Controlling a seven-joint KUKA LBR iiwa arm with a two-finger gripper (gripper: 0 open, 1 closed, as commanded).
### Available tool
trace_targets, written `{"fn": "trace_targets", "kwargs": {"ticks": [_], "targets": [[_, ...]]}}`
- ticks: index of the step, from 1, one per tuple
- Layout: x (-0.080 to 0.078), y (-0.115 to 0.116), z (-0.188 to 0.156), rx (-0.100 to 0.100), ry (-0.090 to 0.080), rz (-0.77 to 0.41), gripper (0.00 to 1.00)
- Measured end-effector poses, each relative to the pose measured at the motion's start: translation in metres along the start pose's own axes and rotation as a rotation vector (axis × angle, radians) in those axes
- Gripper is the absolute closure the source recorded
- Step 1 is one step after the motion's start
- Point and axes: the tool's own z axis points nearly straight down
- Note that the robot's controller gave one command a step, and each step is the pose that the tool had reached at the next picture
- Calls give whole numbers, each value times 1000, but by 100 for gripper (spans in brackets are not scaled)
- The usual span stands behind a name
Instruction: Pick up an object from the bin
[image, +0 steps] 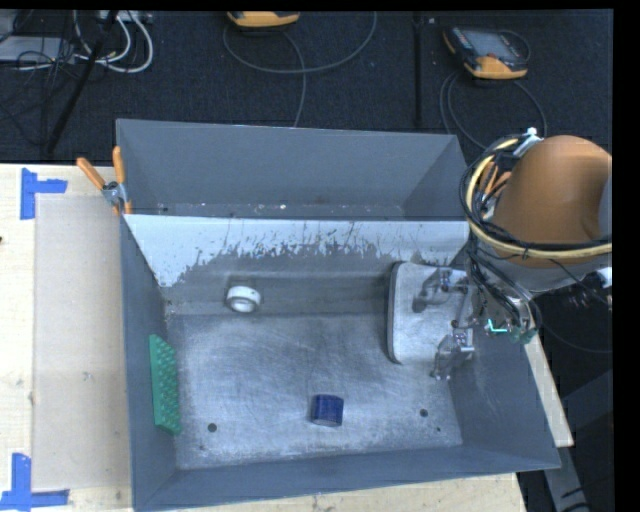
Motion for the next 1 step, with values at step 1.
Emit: {"fn": "trace_targets", "kwargs": {"ticks": [1], "targets": [[42,58,122,-1,0,-221,0]]}}
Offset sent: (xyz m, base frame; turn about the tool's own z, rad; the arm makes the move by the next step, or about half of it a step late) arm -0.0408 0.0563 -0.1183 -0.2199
